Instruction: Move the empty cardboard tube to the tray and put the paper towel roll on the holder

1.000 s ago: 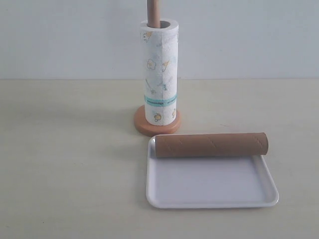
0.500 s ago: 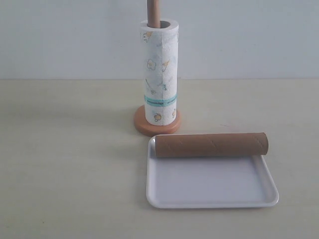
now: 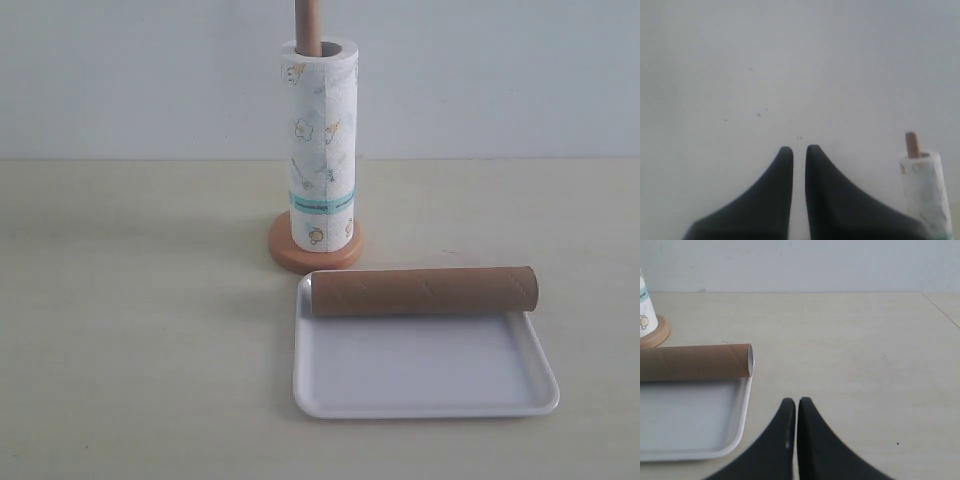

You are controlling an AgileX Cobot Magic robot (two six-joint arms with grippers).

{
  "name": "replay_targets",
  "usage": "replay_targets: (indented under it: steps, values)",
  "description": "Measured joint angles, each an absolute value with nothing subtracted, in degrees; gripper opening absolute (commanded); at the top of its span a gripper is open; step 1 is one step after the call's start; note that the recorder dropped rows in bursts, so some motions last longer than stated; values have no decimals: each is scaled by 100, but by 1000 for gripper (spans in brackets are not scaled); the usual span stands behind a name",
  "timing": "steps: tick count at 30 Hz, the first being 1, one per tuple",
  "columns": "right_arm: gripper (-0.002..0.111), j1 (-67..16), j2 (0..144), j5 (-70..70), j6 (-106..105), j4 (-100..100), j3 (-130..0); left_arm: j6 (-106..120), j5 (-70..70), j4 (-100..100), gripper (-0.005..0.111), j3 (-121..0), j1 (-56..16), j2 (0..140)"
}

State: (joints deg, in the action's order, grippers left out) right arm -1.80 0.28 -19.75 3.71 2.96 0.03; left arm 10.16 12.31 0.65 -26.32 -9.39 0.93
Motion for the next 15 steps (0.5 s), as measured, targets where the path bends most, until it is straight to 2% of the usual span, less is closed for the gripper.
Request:
replay_targets:
  steps: [7,15]
  values:
    - [1,-180,28,-1975,371,296,3,1154,1638,776,9,-1706,-939,103]
    - [1,-180,28,-1975,371,296,3,895,1137,813,9,-401,-865,55]
